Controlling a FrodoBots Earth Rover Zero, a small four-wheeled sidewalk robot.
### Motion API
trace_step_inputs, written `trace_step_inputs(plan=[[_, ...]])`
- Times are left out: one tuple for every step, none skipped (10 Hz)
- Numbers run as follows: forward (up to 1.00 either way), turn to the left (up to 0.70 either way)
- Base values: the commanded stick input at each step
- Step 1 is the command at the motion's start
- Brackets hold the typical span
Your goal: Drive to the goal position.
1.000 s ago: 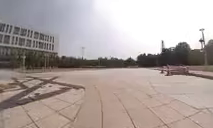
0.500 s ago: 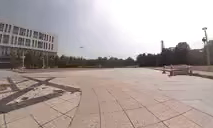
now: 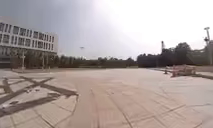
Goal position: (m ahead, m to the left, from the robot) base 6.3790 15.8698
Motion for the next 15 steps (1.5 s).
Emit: trace_step_inputs(plan=[[0.7,0.35],[0.7,0.35],[0.7,0.35],[0.7,0.35],[0.7,0.35],[0.7,0.32],[0.7,0.18],[0.7,0.04],[0.7,0.0],[0.7,0.0],[0.7,0.0],[0.7,0.0],[0.7,0.0],[0.7,0.0],[0.7,0.0]])
